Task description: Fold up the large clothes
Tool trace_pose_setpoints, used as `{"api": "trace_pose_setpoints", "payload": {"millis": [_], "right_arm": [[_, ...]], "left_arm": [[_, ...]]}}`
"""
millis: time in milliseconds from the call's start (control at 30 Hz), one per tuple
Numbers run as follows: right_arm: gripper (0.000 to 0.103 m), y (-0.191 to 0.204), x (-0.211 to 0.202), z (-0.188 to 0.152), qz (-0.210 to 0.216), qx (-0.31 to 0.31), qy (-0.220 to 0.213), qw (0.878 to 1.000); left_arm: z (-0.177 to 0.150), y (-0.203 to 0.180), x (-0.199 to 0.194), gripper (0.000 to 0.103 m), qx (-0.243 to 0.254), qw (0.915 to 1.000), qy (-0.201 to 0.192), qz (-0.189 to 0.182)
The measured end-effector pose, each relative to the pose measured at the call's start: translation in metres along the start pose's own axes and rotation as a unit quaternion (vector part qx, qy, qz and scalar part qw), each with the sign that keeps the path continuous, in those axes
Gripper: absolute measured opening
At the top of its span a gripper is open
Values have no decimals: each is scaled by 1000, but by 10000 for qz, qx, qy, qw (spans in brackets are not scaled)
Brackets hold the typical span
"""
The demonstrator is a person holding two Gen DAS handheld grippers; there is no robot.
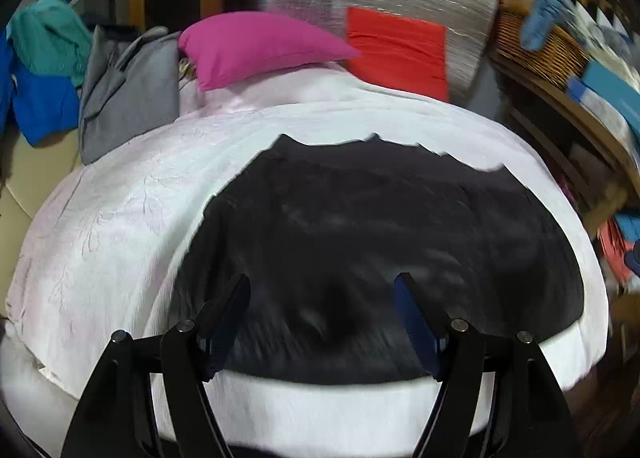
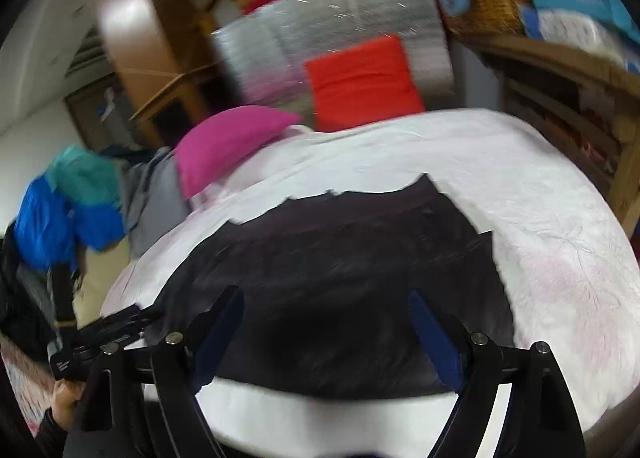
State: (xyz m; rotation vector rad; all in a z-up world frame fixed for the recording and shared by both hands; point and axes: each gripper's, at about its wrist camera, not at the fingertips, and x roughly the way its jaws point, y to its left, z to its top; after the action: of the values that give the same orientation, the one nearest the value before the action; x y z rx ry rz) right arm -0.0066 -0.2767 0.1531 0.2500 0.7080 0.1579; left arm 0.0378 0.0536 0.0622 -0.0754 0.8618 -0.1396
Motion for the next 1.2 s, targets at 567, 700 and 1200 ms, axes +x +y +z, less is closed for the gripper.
{"api": "trace_pose_setpoints", "payload": {"millis": [567,700,1200], "right_arm": [[96,60,-63,-103,-441,-124,-127,9989],[96,61,-73,-118,-547,-162,-109,9983],[97,84,-100,-127,-1158,-613,-456,9903]], "left_arm": [[-73,-10,-82,84,-41,9985,-413,348],[-85,-14,-96,84,22,9976,-525,450],[-102,-26,-140,85,111,9949,-901,448]]}}
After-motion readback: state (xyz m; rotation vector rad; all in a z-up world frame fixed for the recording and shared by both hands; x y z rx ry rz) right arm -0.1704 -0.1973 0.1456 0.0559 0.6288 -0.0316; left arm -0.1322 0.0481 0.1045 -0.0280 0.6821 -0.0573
